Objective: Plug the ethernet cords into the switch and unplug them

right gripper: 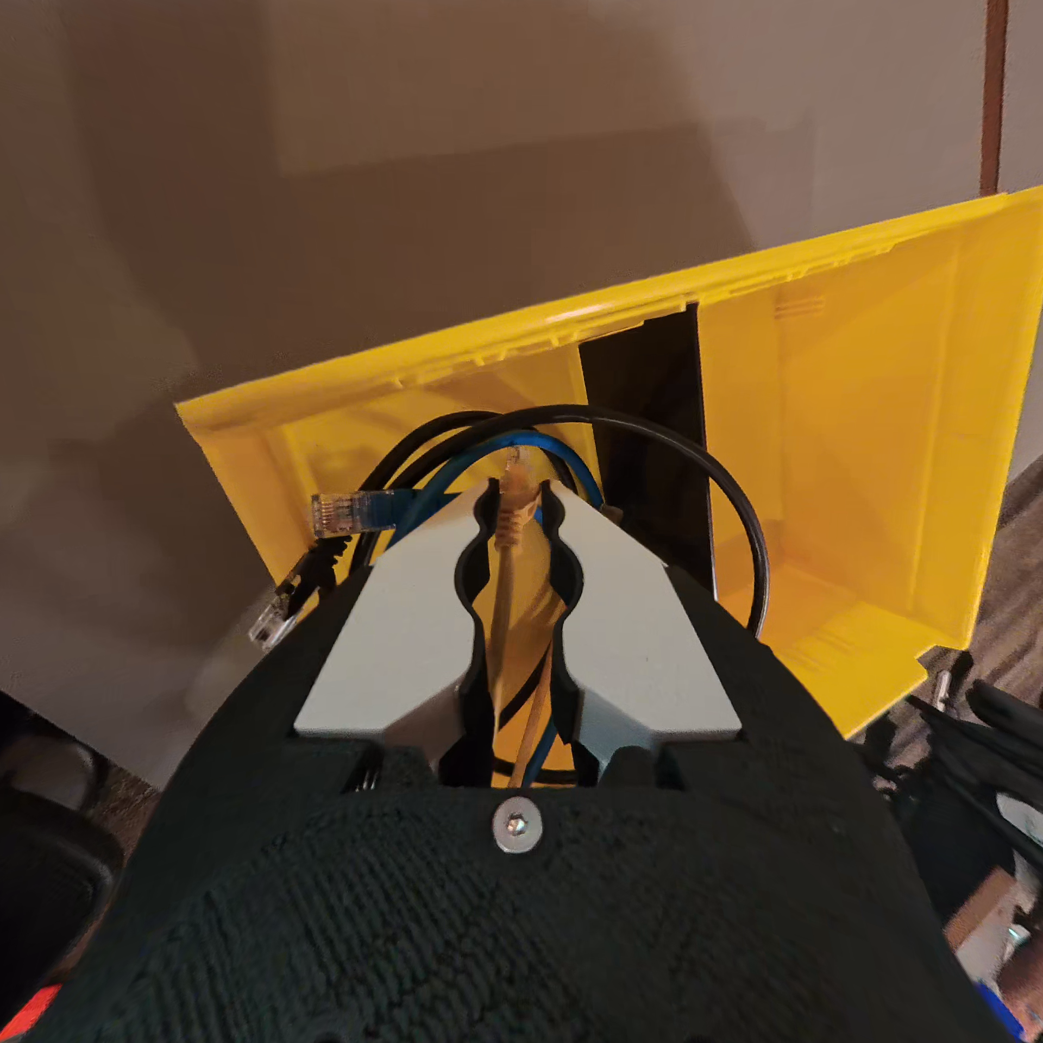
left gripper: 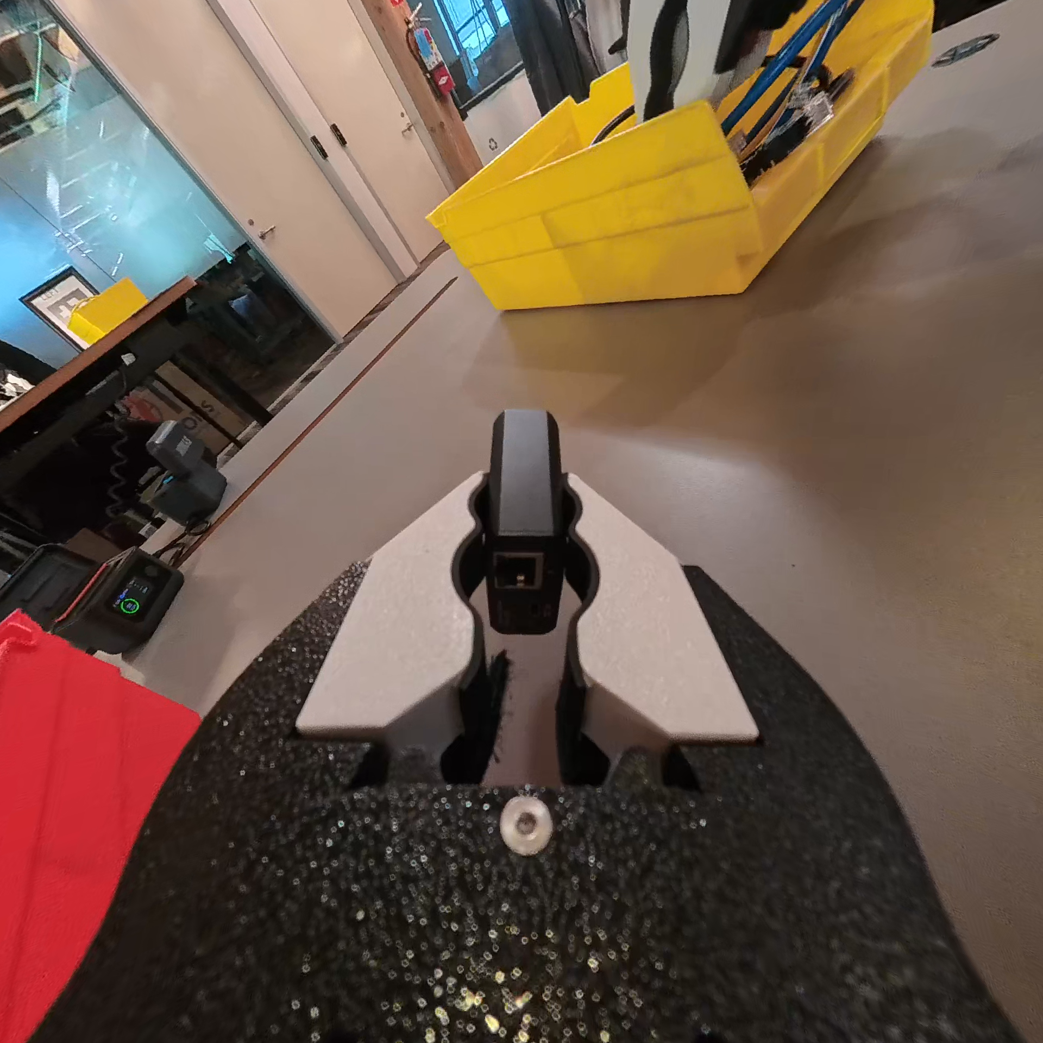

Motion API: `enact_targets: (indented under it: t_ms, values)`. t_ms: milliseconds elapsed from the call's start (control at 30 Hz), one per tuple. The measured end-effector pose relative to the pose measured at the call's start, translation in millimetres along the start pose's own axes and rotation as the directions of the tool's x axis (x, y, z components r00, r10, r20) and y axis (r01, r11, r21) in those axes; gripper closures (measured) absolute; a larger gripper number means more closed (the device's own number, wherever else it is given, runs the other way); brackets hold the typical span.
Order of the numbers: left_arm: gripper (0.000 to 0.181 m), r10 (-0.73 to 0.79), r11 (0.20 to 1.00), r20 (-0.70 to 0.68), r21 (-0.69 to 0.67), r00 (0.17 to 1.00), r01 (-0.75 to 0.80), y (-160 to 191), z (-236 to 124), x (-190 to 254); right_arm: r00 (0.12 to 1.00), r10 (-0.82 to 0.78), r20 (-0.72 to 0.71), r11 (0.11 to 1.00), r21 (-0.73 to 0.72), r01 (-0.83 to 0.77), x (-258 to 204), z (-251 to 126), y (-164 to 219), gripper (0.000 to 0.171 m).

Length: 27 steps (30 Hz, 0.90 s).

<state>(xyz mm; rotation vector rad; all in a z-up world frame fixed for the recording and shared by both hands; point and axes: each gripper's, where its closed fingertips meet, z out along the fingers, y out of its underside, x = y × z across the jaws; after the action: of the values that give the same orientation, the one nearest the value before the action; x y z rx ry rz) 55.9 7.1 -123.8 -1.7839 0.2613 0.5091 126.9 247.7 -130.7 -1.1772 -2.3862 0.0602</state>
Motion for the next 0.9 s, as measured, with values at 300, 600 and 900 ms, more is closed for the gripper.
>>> enact_targets:
  t_ms: [300, 600, 900]
  values:
    - [0.161, 0.016, 1.0, -0.009, -0.017, 1.0, -0.016, 2.2, 1.3, 2.7, 0.999, 0.035, -0.03, 0.999, -0.01, -0.036, 4.6, -8.8, 1.8, 0.132]
    - [0.161, 0.029, 0.999, -0.017, -0.027, 0.999, -0.029, 3.6, 2.0, 4.9, 0.98, 0.034, -0.196, 0.999, 0.022, -0.031, 24.0, -49.6, -5.9, 0.105]
    - [0.161, 0.034, 0.999, -0.016, -0.022, 0.999, -0.034, 3.6, 1.1, 5.1, 0.937, -0.036, -0.346, 0.994, 0.085, 0.07, 24.6, -96.8, -30.0, 0.105]
